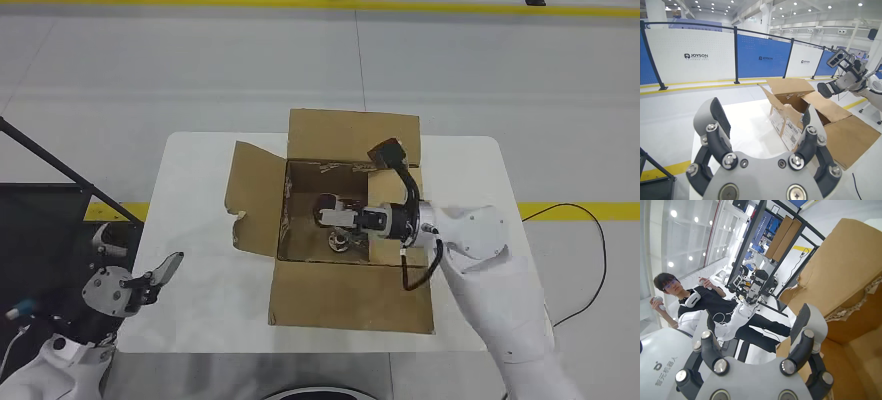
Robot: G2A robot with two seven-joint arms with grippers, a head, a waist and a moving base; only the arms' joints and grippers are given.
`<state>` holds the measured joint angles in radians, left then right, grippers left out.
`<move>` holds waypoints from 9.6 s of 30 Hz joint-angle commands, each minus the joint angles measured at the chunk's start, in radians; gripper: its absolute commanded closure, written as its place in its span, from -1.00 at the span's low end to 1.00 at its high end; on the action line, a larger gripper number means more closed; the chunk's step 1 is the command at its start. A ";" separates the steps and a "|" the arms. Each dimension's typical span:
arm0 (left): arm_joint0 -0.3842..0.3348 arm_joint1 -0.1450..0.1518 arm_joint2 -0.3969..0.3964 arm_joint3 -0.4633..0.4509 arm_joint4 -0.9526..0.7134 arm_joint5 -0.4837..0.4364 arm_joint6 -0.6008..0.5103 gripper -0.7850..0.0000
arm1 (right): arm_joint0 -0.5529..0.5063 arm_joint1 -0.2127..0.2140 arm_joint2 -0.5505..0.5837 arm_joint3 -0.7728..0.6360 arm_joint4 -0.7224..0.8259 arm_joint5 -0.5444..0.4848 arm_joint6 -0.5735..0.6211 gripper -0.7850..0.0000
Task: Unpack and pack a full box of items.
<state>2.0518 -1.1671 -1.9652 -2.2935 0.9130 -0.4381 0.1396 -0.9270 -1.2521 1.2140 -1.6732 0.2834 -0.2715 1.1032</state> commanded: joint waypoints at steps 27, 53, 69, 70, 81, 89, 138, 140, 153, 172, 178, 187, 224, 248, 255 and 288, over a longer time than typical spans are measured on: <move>-0.842 -0.012 0.780 0.080 0.047 0.330 -0.755 -1.00 | -0.404 0.116 0.611 -0.003 0.286 -0.249 0.196 -1.00; -1.207 -0.109 1.095 0.430 -0.250 0.573 -0.942 -1.00 | -0.404 0.116 0.611 -0.003 0.286 -0.249 0.196 -1.00; -1.264 -0.141 1.146 0.533 -0.397 0.619 -1.006 -1.00 | -0.404 0.116 0.611 -0.003 0.286 -0.249 0.196 -1.00; -1.267 -0.144 1.146 0.546 -0.413 0.627 -1.001 -1.00 | -0.404 0.116 0.611 -0.003 0.286 -0.249 0.196 -1.00; -1.315 -0.177 1.141 0.672 -0.606 0.753 -1.004 -1.00 | -0.404 0.116 0.611 -0.003 0.286 -0.249 0.196 -1.00; -1.320 -0.183 1.149 0.697 -0.585 0.841 -1.004 -1.00 | -0.404 0.116 0.611 -0.003 0.286 -0.249 0.196 -1.00; -1.368 -0.235 1.138 0.676 -0.760 0.655 -0.893 -1.00 | -0.458 0.127 0.704 -0.037 0.291 -0.244 0.119 -1.00; -1.392 -0.247 1.157 0.704 -0.777 0.636 -0.868 -1.00 | -0.479 0.130 0.742 -0.040 0.308 -0.250 0.109 -1.00; -1.543 -0.342 1.307 0.963 -0.871 0.471 -0.769 -1.00 | -0.573 0.143 0.878 -0.017 0.389 -0.282 0.072 -1.00; -1.678 -0.483 1.442 1.287 -0.950 0.439 -0.807 -1.00 | -0.530 0.163 0.830 -0.002 0.358 -0.260 0.066 -1.00; -1.689 -0.504 1.436 1.310 -0.949 0.417 -0.809 -1.00 | -0.531 0.168 0.825 -0.012 0.350 -0.257 0.054 -1.00; -1.641 -0.458 1.315 1.135 -0.870 0.437 -0.820 -1.00 | -0.525 0.178 0.821 -0.089 0.292 -0.208 0.015 -1.00; -0.739 -0.221 0.425 0.024 -0.670 0.438 -0.948 -1.00 | -0.220 0.234 0.503 -0.344 -0.244 0.288 -0.062 -1.00; -0.739 -0.221 0.425 0.024 -0.670 0.438 -0.948 -1.00 | 0.014 0.250 0.236 -0.187 -0.617 0.610 0.014 -1.00; -0.739 -0.221 0.425 0.024 -0.670 0.438 -0.948 -1.00 | -0.043 0.262 0.269 -0.179 -0.637 0.651 0.035 -1.00; -0.739 -0.221 0.425 0.024 -0.670 0.438 -0.948 -1.00 | 0.018 0.245 0.081 0.008 -0.517 0.553 -0.047 -1.00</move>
<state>1.3129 -1.3884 -1.5397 -2.2691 0.2433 0.0004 -0.8088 -0.9168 -1.0057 1.3034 -1.6689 -0.2335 0.2819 1.0567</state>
